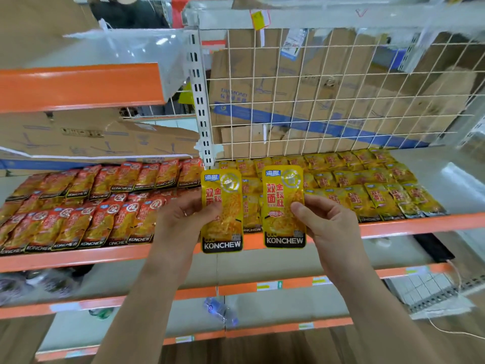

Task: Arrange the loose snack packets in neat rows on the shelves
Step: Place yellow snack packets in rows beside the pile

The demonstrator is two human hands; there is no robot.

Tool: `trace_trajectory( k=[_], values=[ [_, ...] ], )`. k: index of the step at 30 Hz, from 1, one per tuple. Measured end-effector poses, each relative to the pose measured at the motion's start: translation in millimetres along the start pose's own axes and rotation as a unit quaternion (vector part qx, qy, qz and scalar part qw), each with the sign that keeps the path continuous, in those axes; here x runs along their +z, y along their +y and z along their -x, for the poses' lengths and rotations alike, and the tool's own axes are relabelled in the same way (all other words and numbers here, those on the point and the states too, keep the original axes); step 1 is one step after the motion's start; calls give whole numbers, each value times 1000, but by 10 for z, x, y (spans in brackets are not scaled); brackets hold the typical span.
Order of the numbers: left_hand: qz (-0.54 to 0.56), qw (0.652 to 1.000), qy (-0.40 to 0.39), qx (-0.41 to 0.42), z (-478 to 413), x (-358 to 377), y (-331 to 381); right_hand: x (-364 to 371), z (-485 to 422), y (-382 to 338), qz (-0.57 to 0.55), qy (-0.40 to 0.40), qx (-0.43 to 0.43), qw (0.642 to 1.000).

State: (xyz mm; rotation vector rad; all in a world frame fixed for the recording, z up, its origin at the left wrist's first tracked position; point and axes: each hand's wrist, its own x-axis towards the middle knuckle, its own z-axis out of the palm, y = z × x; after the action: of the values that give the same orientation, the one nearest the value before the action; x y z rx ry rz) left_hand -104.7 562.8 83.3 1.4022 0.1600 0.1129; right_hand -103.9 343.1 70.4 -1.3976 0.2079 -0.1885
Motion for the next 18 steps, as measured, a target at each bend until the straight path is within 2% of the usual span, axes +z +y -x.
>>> trace_trajectory(
  k=[4,12,18],
  values=[
    [-1,1000,10,14,44,458,-21,-391,-130,-133,-2,-7,-4,1000],
    [49,997,50,-16,255,1502,-215,-1348,-401,-376,30,-60,-32,997],
    [53,996,73,-16,433,2091,-404,-1954,-603,-424,39,-62,6,997]
  ],
)
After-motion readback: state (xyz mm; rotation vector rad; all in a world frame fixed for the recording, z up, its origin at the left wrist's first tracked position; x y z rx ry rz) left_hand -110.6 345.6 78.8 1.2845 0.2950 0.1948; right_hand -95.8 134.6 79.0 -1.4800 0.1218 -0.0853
